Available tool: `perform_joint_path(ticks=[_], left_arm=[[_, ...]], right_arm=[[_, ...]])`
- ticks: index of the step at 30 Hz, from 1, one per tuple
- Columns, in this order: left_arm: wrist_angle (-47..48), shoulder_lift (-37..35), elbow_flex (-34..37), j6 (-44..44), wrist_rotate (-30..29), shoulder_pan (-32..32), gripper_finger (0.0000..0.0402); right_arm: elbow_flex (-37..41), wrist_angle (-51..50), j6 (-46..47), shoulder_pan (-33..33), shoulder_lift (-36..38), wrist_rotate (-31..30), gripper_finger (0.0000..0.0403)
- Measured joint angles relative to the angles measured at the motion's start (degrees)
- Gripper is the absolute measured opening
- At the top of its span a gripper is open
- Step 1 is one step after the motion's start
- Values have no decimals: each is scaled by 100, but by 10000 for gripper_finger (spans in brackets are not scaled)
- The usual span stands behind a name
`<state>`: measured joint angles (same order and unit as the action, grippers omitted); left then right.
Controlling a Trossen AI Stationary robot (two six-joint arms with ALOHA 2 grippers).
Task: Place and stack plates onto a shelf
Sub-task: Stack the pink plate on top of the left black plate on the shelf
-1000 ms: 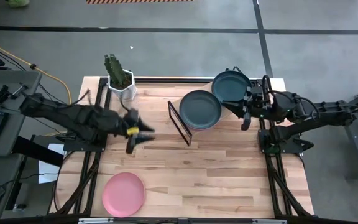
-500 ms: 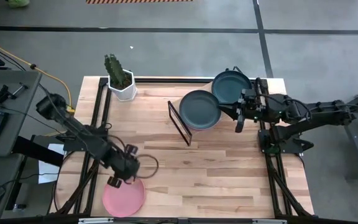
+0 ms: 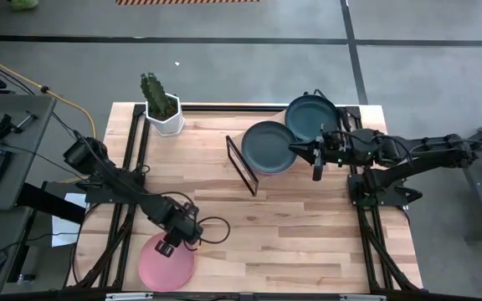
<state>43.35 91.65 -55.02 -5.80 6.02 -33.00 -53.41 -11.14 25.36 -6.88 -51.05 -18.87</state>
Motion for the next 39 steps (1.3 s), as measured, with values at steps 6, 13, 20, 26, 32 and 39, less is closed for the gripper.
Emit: perform_joint_path(ticks=[6,13,20,26,32,39], left_arm=[[-24,367,0,147,139,-2,168],[-97,604,0,-177,230,-2,168],[-172,582,0,-198,258,5,110],[-128,578,0,-356,960,184,9],[97,69,0,-693,932,446,4],[389,-1602,-156,-1740,986,1003,3]], right_arm=[[0,-179,50,-2,0,49,16],[0,-241,75,-2,0,50,16],[0,-300,75,-2,0,50,16],[0,-302,75,-2,0,50,16],[0,-323,76,0,0,50,16],[0,-380,63,-2,2,50,16]])
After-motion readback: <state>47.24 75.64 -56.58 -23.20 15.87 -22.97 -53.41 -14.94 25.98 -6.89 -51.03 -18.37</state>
